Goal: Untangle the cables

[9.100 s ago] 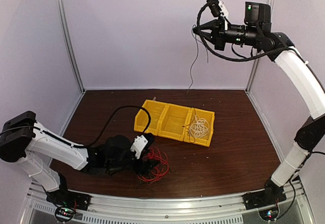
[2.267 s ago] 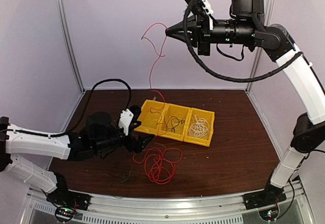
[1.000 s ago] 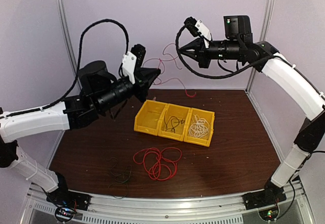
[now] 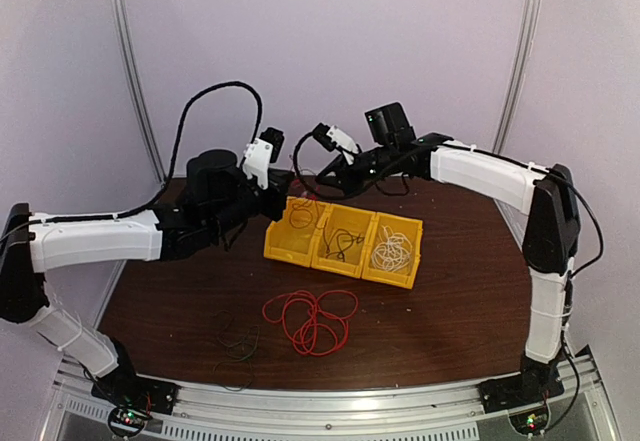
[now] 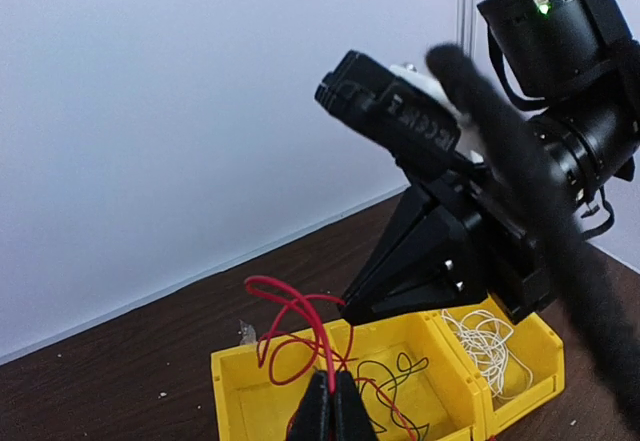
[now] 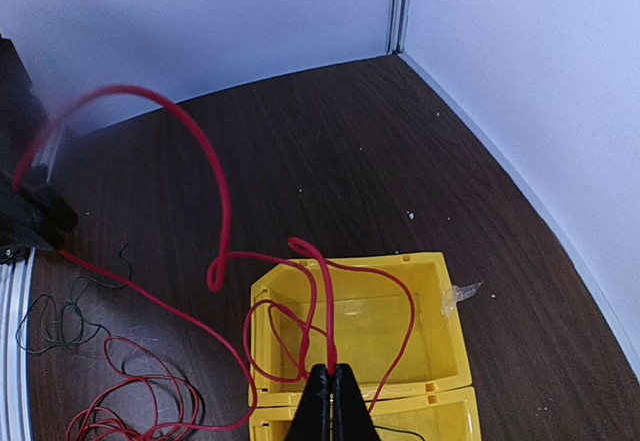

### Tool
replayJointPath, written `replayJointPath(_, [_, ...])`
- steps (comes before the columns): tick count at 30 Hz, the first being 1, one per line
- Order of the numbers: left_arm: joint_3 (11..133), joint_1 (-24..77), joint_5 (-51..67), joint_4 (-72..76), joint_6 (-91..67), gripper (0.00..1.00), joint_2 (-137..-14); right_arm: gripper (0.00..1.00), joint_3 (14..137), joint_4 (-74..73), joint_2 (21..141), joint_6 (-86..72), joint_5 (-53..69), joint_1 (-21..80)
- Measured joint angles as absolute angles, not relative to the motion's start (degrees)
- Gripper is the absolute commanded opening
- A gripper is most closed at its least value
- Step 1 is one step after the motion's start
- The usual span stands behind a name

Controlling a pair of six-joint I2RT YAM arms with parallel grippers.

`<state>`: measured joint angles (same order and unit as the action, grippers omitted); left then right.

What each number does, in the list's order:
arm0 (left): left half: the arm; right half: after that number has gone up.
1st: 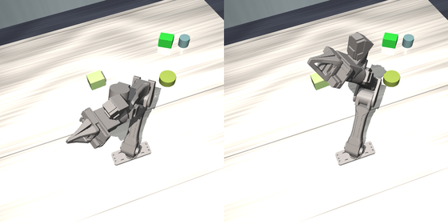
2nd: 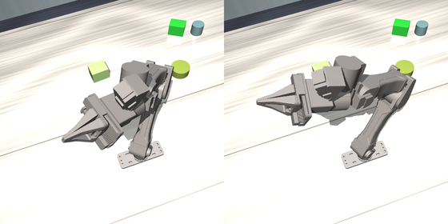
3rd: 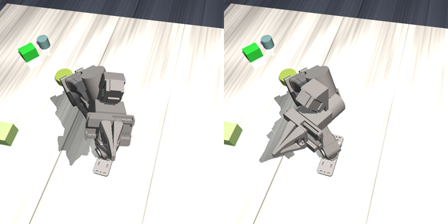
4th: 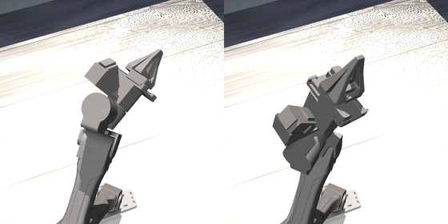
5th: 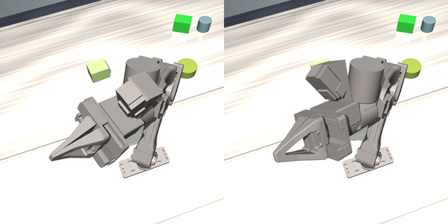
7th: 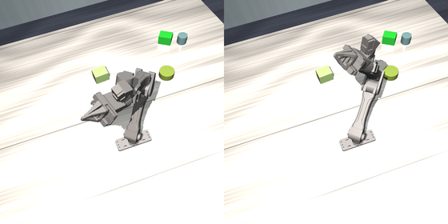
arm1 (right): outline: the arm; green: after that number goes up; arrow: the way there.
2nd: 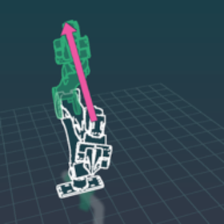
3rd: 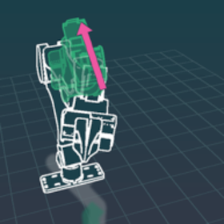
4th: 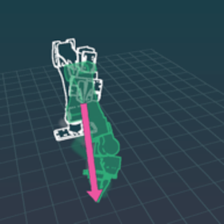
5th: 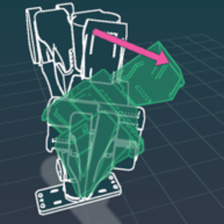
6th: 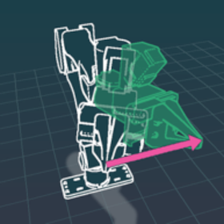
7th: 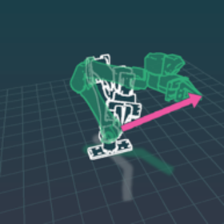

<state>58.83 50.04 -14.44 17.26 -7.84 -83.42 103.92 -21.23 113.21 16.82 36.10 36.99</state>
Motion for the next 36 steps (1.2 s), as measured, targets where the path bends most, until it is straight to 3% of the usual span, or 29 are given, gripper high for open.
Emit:
replayJointPath(24, [56.58,43.57,-15.42,24.12,-13.8,0.0,-97.38,0.0,114.93,-20.91,132.62,12.93,33.21,38.24])
replayJointPath(33, [58.89,41.87,-15.51,25.69,-13.93,0.0,-103.7,0.36,116.33,-21.65,134.04,10.55,32.38,37.69])
replayJointPath(36, [60.64,41.17,-15.42,25.63,-13.21,0.0,-104.9,0.38,116.27,-22.17,132.79,10.09,32.8,37.15])
